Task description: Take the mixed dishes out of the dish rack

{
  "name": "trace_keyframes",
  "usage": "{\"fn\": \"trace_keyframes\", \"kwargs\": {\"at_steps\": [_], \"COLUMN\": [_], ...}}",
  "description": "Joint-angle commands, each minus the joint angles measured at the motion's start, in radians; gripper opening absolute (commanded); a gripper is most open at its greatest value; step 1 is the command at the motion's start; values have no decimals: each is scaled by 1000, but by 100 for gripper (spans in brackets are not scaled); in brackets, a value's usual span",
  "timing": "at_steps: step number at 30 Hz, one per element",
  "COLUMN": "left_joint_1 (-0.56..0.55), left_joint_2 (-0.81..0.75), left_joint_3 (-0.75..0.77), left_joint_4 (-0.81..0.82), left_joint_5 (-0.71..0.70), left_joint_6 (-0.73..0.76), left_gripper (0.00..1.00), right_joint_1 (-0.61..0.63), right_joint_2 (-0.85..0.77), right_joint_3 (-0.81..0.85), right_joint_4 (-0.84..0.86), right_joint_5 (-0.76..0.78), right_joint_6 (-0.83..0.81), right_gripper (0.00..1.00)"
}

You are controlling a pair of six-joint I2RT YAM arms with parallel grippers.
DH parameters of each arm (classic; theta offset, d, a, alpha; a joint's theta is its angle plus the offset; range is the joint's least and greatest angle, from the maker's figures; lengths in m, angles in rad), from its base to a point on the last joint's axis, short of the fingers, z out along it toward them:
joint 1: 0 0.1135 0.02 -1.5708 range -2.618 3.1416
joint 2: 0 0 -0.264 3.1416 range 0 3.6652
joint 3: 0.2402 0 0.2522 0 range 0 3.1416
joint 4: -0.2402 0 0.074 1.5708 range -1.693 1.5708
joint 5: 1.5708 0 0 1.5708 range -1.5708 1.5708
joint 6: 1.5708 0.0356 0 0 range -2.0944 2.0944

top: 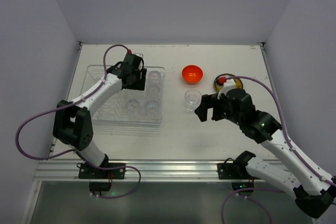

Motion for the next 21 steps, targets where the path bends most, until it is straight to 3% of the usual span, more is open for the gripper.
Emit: {"fn": "trace_keyframes", "kwargs": {"at_steps": [1,7,10,11,13,14,18,21], "left_joint_1": [4,4,2,2,2,1,-5,-7], "left_joint_2": [-135,-325,-462,-507,-630,-670,-825,-868], "left_joint_3": [95,109,63,35,-79,-126,-299,-388], "left_joint_4": [11,14,43,107,205,338,606,759], "left_joint_5": [-21,33,186,332,494,648,800,852], "left_joint_6": [-13,-11,-39,-72,-134,-222,-466,-624], "left_gripper": [0,0,0,0,0,0,0,0], "right_joint_1": [4,4,4,4,4,4,4,4], "right_joint_2": [-26,-103,-172,-213,-252,-267,-278,-222], "right_joint_3": [-24,-93,-158,-179,-251,-268,-308,-250], "right_joint_4": [68,217,358,411,576,628,833,840], "right_joint_5": [-13,-94,-208,-252,-381,-415,-544,-633], "right_joint_6": [21,49,85,95,128,145,220,224], "right_gripper": [99,99,99,99,99,99,99,99]}}
